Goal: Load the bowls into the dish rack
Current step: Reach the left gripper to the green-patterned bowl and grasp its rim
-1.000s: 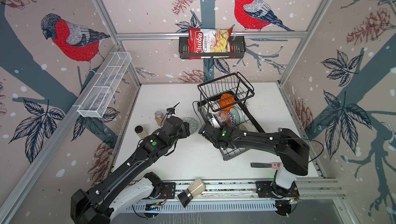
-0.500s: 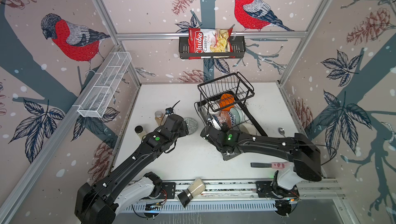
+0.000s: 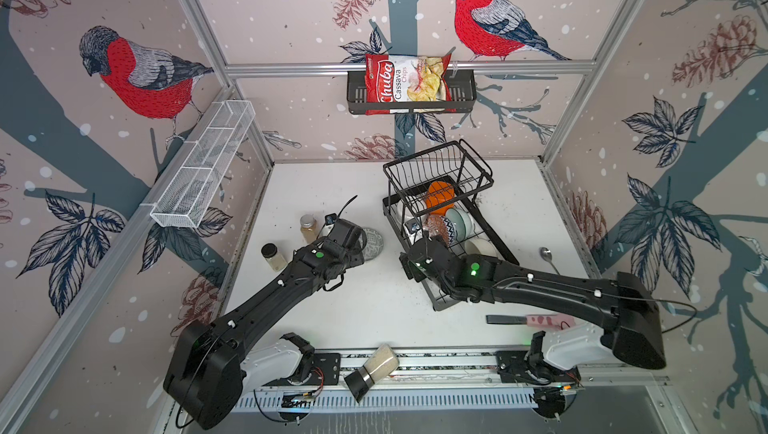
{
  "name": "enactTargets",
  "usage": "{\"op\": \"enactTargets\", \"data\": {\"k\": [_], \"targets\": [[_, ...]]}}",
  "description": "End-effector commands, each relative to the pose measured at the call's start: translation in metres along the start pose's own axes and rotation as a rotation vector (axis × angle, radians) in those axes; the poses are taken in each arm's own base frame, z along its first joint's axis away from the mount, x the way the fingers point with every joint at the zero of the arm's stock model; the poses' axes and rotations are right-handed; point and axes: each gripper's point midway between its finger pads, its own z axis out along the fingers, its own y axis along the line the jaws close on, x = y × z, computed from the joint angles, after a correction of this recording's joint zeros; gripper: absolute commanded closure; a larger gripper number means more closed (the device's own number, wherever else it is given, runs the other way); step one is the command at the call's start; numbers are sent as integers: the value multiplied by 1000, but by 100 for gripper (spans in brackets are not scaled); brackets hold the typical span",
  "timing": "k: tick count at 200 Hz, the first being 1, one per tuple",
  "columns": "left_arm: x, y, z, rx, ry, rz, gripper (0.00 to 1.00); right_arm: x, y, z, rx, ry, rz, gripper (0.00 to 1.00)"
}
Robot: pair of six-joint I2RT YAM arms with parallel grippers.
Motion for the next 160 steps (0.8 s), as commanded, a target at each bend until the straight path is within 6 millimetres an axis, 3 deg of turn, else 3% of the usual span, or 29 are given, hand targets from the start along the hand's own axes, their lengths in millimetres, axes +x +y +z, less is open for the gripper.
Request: {"op": "enactTargets", "data": {"k": [1,51,160], "targets": [[1,2,8,-12,26,-15,39,-11,5,-7,-48,-47,17,20],[0,-2,26,13,46,-17,46,-14,0,-15,-49,-76,33,20],[4,-2,58,-16,93,5,55,-5,-2,-5,-36,-53,35,21]]}}
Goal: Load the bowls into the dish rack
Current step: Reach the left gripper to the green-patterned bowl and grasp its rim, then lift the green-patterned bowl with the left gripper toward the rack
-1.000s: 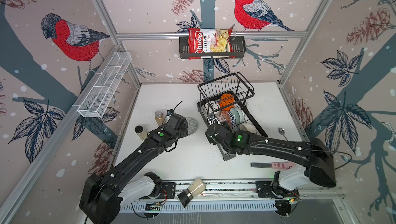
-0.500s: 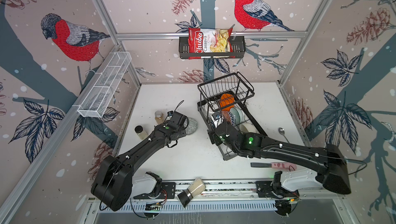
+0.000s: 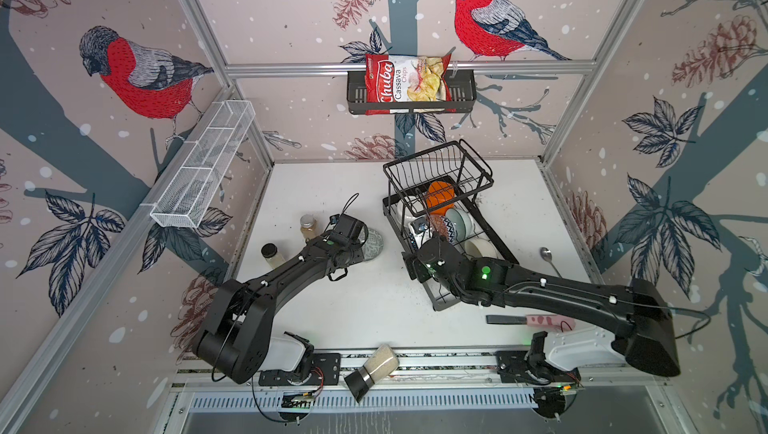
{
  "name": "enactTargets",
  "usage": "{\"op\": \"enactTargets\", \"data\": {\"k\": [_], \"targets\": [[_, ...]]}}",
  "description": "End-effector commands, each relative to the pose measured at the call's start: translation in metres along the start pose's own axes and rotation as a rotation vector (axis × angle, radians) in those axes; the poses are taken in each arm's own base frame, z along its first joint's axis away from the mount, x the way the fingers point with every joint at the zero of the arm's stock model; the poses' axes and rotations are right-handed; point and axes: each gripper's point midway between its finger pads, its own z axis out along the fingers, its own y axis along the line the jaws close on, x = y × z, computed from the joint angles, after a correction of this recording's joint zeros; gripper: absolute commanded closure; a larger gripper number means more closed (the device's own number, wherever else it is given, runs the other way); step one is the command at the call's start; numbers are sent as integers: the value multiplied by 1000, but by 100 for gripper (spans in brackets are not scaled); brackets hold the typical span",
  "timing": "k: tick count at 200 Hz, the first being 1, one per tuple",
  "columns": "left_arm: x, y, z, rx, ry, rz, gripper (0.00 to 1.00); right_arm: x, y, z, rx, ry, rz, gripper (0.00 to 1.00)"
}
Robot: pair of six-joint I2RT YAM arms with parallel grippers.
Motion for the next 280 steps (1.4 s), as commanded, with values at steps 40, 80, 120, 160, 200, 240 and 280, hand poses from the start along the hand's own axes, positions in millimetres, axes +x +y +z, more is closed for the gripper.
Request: {"op": "enactTargets", "data": {"k": [40,80,120,160,200,240,280], "targets": [[-2,-4,9,7,2,12,65,-1,-1,4,7,-9,4,21],[-1,-4,12,4,12,10,75,4,-2,7,13,2,4,21],[1,-4,14,5,17,11,84,8,-2,10,17,15,4,21],[-1,-4,11,9,5,8,93,8,-1,12,17,19,2,21],[-6,-6,4,30,-19,9,100,10,1,16,16,32,-1,21],[-9,-7,-9,58,-49,22,100,12,1,22,27,58,3,21],[-9,-21,-30,176,-76,58,100,12,-2,23,21,66,27,22]]}}
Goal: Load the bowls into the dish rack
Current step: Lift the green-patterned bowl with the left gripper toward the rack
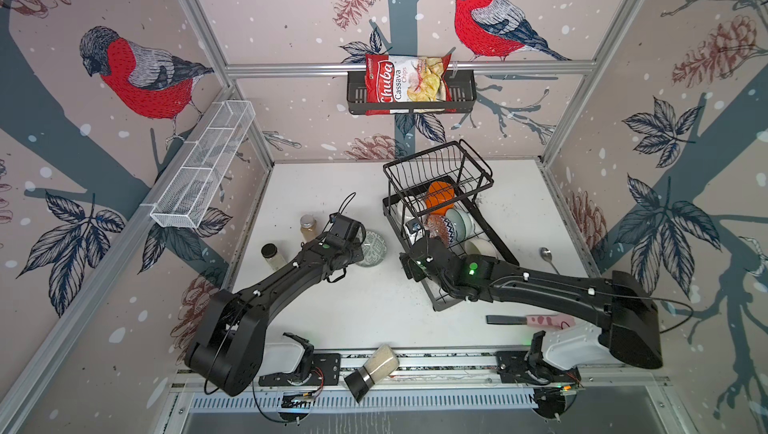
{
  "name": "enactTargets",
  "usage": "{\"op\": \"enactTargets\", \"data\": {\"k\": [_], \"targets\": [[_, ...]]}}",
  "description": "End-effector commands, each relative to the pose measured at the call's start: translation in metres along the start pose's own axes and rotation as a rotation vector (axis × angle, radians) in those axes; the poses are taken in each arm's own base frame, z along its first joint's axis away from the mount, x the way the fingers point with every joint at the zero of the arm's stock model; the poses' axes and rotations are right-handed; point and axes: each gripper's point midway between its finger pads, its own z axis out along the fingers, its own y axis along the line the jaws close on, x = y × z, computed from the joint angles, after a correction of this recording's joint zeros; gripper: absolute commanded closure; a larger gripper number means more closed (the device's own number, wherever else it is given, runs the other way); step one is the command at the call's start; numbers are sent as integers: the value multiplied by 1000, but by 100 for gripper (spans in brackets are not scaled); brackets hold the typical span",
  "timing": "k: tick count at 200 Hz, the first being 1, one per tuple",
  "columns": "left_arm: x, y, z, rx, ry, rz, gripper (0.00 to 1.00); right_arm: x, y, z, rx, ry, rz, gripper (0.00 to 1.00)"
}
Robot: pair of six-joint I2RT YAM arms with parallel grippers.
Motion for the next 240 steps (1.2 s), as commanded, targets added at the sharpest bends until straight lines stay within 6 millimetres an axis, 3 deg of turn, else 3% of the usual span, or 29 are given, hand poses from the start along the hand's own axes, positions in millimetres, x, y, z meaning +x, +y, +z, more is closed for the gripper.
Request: {"op": "enactTargets", "data": {"k": [1,94,131,170,240], "targets": [[-1,-15,-10,95,-7,34,100,-2,-1,-1,-6,3,31,22],[-2,-37,-63,301,-74,95,100,-14,-12,-6,-17,-9,101,23],[7,-42,-69,309,-62,141,100,-24,-12,-12,-68,-18,145,24],[18,-59,-73,327,-46,199,100,-31,-6,-15,-107,-12,160,28],[27,-79,-74,357,-26,227,100,-20,6,-6,-129,57,148,37]]}}
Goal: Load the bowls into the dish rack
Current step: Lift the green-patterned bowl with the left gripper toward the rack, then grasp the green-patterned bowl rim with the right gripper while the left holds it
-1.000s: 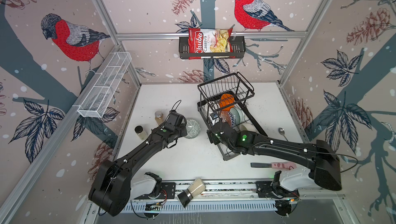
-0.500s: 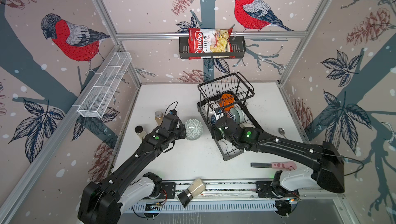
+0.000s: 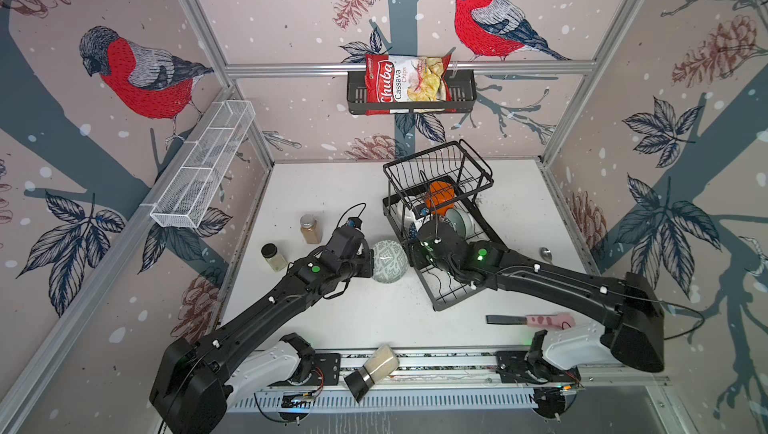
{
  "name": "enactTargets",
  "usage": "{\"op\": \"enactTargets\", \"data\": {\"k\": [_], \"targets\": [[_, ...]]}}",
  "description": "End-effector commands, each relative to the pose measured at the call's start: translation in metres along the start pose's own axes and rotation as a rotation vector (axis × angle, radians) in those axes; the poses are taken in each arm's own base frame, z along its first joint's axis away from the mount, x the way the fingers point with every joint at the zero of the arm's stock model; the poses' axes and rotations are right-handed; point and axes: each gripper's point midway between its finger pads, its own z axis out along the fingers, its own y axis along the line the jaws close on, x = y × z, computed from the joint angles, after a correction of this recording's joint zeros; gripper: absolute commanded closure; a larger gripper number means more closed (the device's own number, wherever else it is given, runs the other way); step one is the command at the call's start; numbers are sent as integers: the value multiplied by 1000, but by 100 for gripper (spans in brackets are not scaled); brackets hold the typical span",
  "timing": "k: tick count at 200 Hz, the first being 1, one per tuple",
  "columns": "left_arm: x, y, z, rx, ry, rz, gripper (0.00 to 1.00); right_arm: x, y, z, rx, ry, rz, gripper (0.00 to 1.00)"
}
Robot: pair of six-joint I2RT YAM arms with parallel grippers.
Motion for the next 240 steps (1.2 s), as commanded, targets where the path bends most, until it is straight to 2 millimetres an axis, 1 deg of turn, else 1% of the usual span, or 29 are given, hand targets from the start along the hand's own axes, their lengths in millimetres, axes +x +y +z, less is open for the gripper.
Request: {"op": "enactTargets", "data": {"k": [1,33,39,71,112,133,159,172,240], "targets": [[-10,-10,-1,24,-33,-11,100,5,7,1,-17,29,-2,37],[-13,-18,0,39,-36,-1,100,16,9,6,-3,68,-19,39],[-14,-19,0,40,-38,1,100,18,9,6,2,72,-21,41],[-16,-26,1,48,-36,15,100,23,-3,8,70,75,-9,46],[-18,-33,2,53,-34,28,100,28,-7,11,92,80,-13,48],[-17,-35,2,57,-31,30,100,30,-11,13,117,82,-11,58],[-17,-38,3,63,-30,32,100,31,-16,13,140,74,-6,67],[-18,-40,3,66,-32,34,100,31,-17,13,143,70,-4,69],[-19,-50,9,96,-26,21,100,31,-25,8,174,53,8,96]]}}
